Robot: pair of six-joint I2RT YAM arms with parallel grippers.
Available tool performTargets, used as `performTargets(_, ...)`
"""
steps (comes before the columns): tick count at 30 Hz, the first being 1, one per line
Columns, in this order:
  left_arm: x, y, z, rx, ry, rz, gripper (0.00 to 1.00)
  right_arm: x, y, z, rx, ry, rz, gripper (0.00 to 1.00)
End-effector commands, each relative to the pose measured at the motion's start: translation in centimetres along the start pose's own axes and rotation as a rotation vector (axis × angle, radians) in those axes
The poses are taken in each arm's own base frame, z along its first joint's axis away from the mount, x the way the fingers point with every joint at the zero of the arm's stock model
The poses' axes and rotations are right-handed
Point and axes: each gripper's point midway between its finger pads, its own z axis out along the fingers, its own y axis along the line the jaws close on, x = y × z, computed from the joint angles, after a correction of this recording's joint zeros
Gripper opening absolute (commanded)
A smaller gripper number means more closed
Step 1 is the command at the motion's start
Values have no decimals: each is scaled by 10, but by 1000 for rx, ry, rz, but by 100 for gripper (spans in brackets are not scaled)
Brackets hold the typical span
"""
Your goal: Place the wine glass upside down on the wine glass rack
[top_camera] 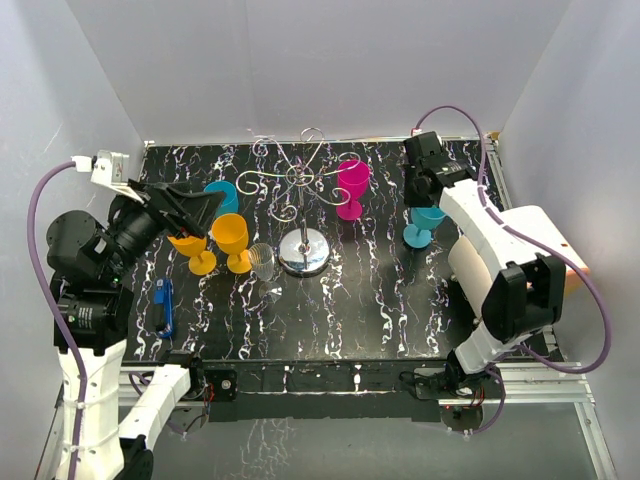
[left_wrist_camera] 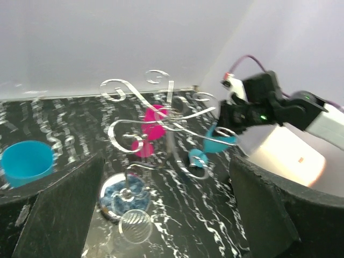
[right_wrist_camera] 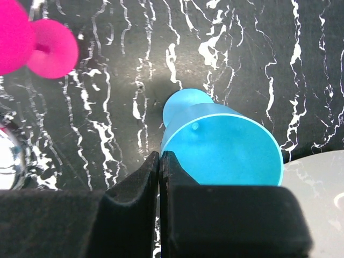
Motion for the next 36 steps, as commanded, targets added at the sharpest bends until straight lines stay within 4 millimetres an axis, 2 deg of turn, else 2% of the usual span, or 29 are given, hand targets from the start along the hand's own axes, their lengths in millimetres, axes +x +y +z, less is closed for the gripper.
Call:
performTargets(1,-12,-74,-17,397,-1,48,99,-54,11,-62,-99,-254,56,0)
performTargets(3,-13,-92,-24,506,3,40,99,-59,10,-77,-116,-299,76,0)
performTargets(5,-16,-98,-26,543,4,31,99,-63,7,-91,-126,-335,96,0)
performTargets(11,-26,-97,-4,548,7,-89,99,-73,0,-143,-192,-464,182,0)
performTargets(15,-22,-109,7,690,52,-196,99,-76,-5,-177,-259,-577,255,0)
performTargets(19,-28,-121,16,790,70,-263,98,-77,-11,-217,-343,-707,335,0)
performTargets(23,-25,-137,38,795,110,-320,98,-77,-20,-255,-407,-827,398,0)
performTargets(30,-14,-156,89,716,163,-507,99,-78,-36,-317,-525,-1030,504,0)
performTargets(36,-11,-180,116,669,176,-604,99,-82,-40,-371,-679,-1165,578,0)
